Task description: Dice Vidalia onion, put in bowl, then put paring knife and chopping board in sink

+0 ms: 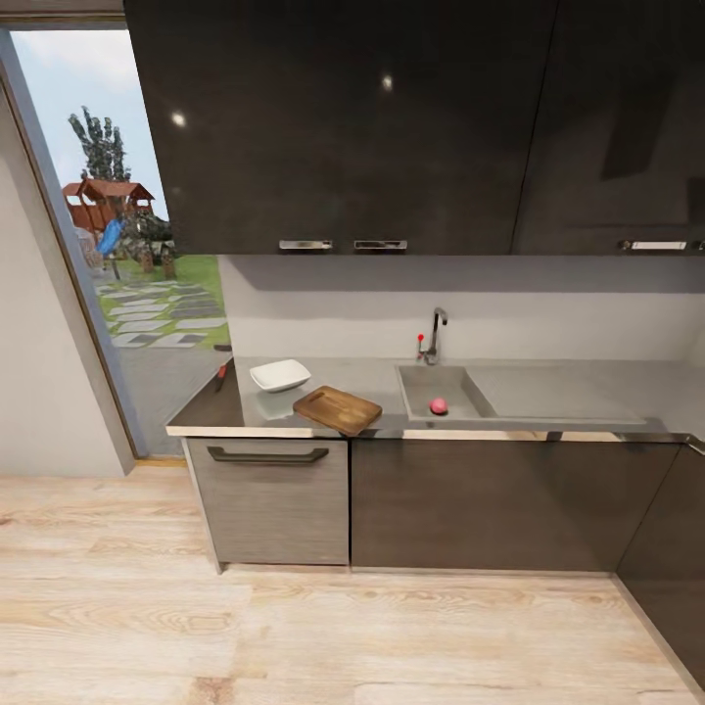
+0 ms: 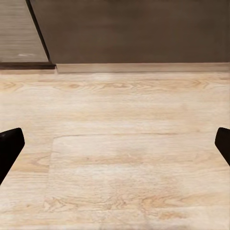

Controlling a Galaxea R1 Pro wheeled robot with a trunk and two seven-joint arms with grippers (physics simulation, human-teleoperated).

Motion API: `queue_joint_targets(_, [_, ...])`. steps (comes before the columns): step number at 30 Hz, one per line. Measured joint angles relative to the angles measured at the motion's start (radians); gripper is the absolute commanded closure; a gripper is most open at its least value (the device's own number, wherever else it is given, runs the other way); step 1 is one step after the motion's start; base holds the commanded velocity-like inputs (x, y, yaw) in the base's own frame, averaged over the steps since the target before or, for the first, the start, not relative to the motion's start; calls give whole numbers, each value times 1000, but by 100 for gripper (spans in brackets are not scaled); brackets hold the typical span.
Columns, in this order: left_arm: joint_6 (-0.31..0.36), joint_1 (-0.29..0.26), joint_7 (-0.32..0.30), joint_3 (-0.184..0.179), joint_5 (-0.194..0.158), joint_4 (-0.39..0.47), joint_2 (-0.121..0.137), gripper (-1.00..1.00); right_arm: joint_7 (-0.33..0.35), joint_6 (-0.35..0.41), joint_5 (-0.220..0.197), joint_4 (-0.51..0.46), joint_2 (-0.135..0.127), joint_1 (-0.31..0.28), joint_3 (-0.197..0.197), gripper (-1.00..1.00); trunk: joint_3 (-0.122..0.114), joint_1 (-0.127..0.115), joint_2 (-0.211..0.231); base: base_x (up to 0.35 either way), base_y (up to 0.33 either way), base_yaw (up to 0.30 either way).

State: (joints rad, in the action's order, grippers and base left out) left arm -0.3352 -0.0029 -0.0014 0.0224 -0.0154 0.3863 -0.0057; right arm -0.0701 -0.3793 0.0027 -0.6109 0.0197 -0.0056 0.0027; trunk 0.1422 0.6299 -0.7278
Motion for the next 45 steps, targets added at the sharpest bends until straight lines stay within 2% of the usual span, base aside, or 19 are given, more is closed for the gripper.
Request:
queue_joint_targets(14, [0,0,0,2,-1,2,3,-100,0,-3,2,-34,6,0,2,-100,0,0,0,0,0,0])
queue_joint_targets(16, [0,0,0,2,-1,1,3,-100,-5,-1,2,-94,6,0,2,-100,0,0,0,0,0,0])
queue_joint_targets(18, [0,0,0,2,-2,0,3,-100,-36,13,4,-230,8,0,2,-100,0,0,0,0,0,0])
queue_joint_targets(20, [1,0,0,2,-2,0,3,-100,-60,43,4,-305,10,0,2,-100,0,0,0,0,0,0])
queue_joint_targets(22, [0,0,0,2,-2,0,3,-100,-86,98,4,-382,12,0,3,-100,0,0,0,0,0,0])
queue_joint_targets(25, [0,0,0,2,-2,0,2,-100,-117,254,3,-563,28,-1,6,-100,0,0,0,0,0,0])
queue_joint_targets(29, [0,0,0,1,-1,0,2,-100,-124,331,3,-699,63,-23,7,-100,0,0,0,0,0,0])
queue_joint_targets(31, [0,0,0,1,-2,-1,2,-100,-125,363,3,-725,76,-59,7,-100,0,0,0,0,0,0])
queue_joint_targets(32, [1,0,0,1,-2,-1,2,-100,-125,406,3,-738,84,-108,7,-100,0,0,0,0,0,0])
queue_joint_targets(35, [1,0,0,2,-3,-1,2,-100,-126,487,3,-746,91,-196,7,-100,0,0,0,0,0,0])
queue_joint_targets(38, [1,-1,0,2,-2,-2,3,-100,-128,641,2,-751,95,-357,7,-100,0,0,0,0,0,0])
queue_joint_targets(41, [1,-1,0,2,-2,-2,3,-100,-129,738,1,-750,96,-467,7,-100,0,0,0,0,0,0])
queue_joint_targets(42, [1,0,0,2,-1,-2,3,-100,-129,791,1,-745,96,-537,7,-100,0,0,0,0,0,0])
queue_joint_targets(45, [0,0,0,1,-1,-2,2,-100,-129,881,1,-710,99,-687,7,-100,0,0,0,0,0,0])
